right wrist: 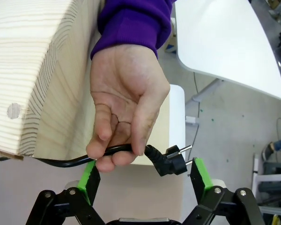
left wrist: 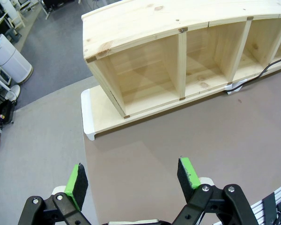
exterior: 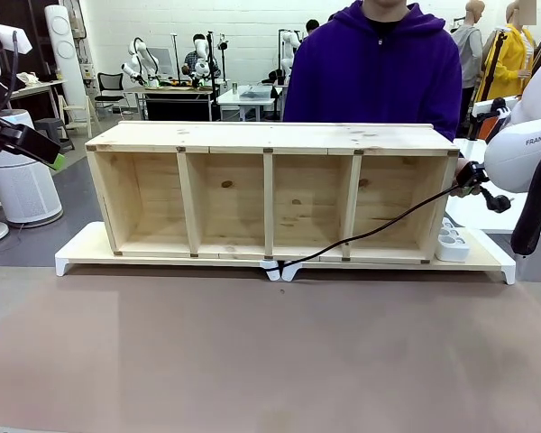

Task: Perform cable management.
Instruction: Release the Power Cable when the human grasps it.

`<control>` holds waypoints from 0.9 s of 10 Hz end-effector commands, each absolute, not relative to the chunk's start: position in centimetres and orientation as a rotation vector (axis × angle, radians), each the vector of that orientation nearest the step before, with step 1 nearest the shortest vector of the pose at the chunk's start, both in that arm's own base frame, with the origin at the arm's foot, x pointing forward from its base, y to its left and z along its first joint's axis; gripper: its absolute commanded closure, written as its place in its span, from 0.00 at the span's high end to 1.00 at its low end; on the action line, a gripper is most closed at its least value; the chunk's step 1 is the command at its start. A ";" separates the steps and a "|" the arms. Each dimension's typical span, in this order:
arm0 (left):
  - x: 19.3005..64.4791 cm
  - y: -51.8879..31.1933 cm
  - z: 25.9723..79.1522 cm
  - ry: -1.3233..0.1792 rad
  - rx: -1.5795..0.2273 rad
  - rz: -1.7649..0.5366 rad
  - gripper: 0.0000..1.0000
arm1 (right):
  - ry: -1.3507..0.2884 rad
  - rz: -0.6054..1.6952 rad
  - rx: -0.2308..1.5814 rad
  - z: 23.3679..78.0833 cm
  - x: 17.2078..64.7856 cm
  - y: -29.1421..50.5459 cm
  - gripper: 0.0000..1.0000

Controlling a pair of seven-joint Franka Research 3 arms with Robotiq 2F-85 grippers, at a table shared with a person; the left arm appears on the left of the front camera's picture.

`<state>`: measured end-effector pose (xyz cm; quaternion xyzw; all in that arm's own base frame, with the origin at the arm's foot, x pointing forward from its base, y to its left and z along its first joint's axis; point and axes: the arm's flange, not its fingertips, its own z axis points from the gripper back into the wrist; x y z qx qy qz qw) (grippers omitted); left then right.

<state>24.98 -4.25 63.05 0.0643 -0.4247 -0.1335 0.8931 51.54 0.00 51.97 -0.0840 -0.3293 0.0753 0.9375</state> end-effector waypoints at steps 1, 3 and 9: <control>25.2 -4.3 63.1 -0.892 0.138 -0.280 1.00 | -0.672 0.154 -0.172 52.0 51.5 0.0 1.00; 25.2 -4.3 63.1 -0.892 0.138 -0.280 1.00 | -0.672 0.154 -0.172 52.0 51.5 0.0 1.00; 25.2 -4.3 63.1 -0.892 0.138 -0.280 1.00 | -0.672 0.154 -0.172 52.0 51.5 0.0 1.00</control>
